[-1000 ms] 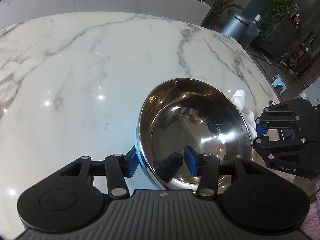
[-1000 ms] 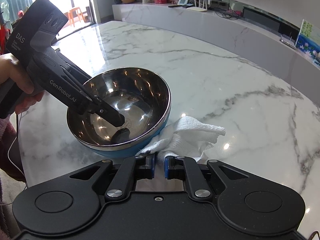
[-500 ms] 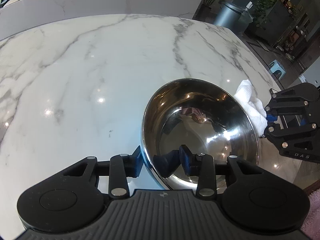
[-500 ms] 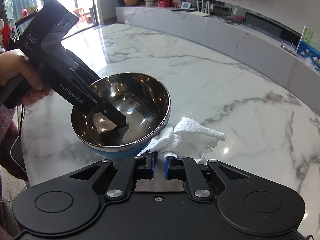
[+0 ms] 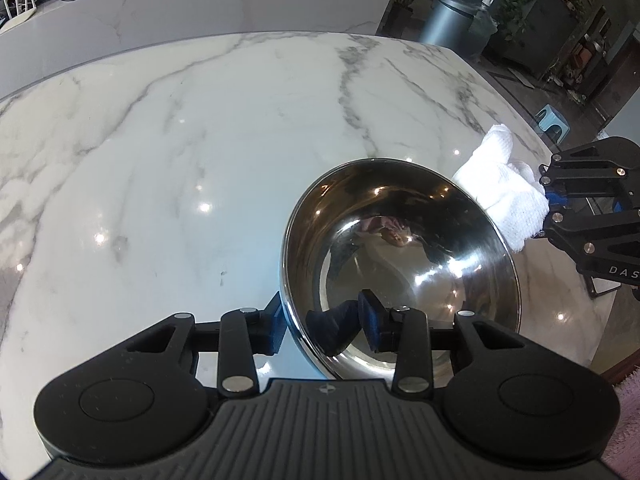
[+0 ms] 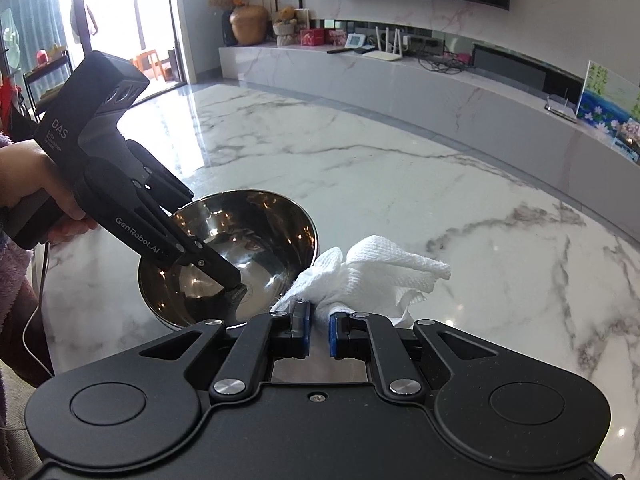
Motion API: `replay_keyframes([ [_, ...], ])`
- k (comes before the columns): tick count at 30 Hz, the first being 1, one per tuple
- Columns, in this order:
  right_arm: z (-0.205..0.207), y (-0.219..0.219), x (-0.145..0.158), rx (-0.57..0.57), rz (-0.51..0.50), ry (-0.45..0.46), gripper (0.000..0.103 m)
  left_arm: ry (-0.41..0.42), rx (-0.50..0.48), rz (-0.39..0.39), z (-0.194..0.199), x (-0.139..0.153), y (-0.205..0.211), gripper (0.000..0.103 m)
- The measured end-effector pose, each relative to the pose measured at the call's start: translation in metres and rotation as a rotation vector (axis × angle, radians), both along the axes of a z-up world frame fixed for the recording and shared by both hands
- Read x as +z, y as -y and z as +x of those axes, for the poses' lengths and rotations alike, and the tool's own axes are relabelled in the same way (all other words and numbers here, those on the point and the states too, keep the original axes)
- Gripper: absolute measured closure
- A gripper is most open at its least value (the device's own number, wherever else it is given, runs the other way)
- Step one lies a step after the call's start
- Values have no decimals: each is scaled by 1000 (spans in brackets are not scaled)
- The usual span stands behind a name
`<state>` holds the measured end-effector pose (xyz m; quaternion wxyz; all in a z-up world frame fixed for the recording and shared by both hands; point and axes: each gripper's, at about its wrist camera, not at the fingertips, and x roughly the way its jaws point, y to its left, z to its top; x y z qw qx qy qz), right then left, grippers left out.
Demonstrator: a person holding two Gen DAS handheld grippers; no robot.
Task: Clean bowl
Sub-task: 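Hold the bowl with the left gripper while the right gripper keeps wiping its outside with cloth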
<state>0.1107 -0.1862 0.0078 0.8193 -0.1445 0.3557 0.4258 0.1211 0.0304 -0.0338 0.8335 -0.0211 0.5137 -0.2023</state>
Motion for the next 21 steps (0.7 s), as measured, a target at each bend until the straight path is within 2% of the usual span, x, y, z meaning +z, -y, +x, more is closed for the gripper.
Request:
replay_keyframes([
  [9, -12, -12, -12, 117, -64, -70, 94, 21, 29, 14, 4, 1, 0, 67],
  [21, -16, -18, -17, 122, -82, -82, 94, 32, 28, 29, 4, 2, 1, 66],
])
